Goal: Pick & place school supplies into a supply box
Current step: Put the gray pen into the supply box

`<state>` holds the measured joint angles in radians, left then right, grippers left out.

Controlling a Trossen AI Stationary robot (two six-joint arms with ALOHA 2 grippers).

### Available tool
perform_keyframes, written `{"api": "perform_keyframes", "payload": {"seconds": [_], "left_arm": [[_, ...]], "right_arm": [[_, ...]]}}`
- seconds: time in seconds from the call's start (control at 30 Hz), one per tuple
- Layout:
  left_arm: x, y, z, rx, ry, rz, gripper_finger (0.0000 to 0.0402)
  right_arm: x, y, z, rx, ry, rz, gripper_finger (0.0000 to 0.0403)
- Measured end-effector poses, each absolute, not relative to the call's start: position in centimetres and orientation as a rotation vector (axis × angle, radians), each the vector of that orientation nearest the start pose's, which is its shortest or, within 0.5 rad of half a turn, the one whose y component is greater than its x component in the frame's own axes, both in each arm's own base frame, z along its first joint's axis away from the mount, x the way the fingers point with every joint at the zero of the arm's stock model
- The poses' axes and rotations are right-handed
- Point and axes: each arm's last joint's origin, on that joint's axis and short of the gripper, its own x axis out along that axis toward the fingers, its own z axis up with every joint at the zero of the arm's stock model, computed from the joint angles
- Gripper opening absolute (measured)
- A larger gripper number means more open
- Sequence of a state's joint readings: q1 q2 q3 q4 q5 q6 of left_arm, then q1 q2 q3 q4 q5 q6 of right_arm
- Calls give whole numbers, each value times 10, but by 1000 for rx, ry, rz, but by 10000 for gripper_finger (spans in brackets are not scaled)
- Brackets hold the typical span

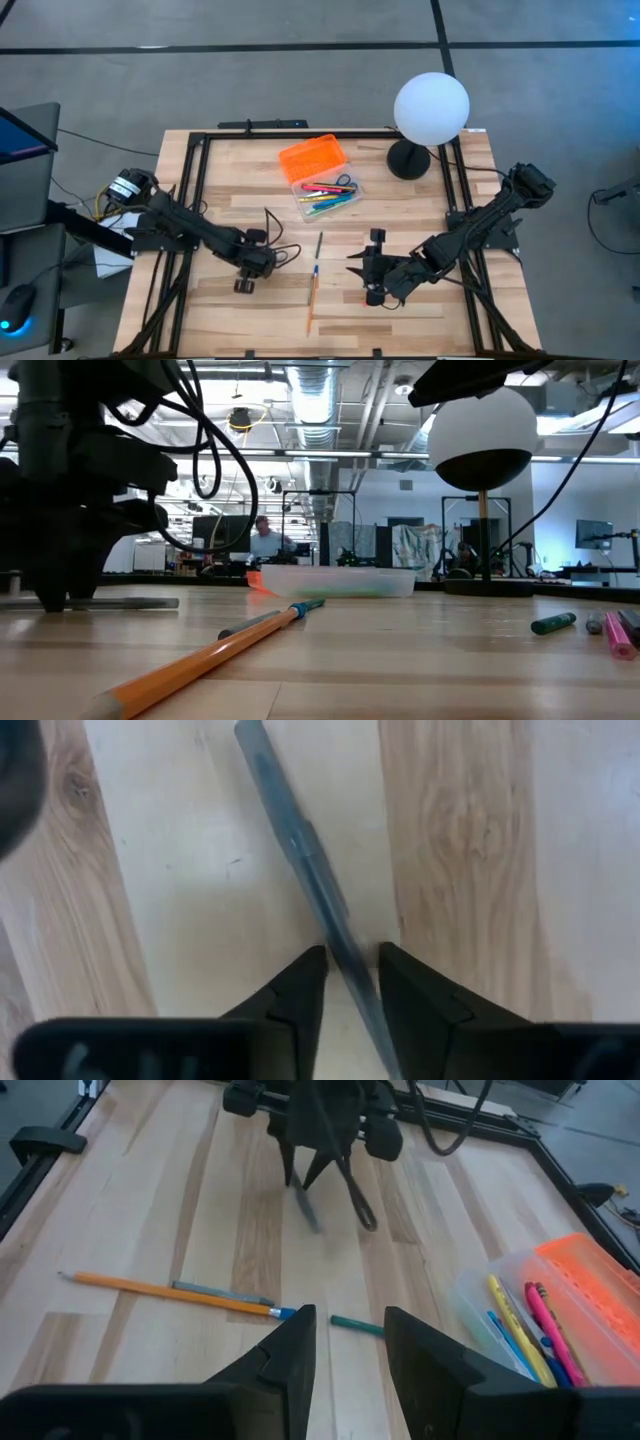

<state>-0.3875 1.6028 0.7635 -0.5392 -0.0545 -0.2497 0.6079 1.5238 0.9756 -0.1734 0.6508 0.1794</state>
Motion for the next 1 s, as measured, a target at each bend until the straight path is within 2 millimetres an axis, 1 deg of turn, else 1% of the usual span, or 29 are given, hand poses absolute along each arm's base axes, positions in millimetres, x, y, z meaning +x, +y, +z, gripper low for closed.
{"api": "perform_keyframes", "payload": {"seconds": [0.13, 0.27, 0.4, 0.5, 0.67, 0.83, 1.0], "left_arm": [[239, -89, 130, 90, 1376, -119, 53], [240, -86, 130, 64, 1385, -124, 30], [241, -83, 130, 46, 1389, -126, 27], [241, -82, 130, 38, 1390, -126, 36], [243, -81, 130, 19, 1377, -98, 45], [245, -76, 130, -19, 1367, -64, 26], [247, -72, 131, 11, 1356, -73, 9]], "right_arm": [[267, 165, 228, -273, 613, -76, 115], [265, 164, 225, -331, 658, -36, 115], [264, 163, 223, -412, 681, -17, 115], [265, 159, 222, -456, 701, -16, 115], [265, 144, 216, -501, 795, -52, 115], [267, 127, 212, -512, 870, -102, 115], [271, 116, 211, -505, 899, -138, 115]]}}
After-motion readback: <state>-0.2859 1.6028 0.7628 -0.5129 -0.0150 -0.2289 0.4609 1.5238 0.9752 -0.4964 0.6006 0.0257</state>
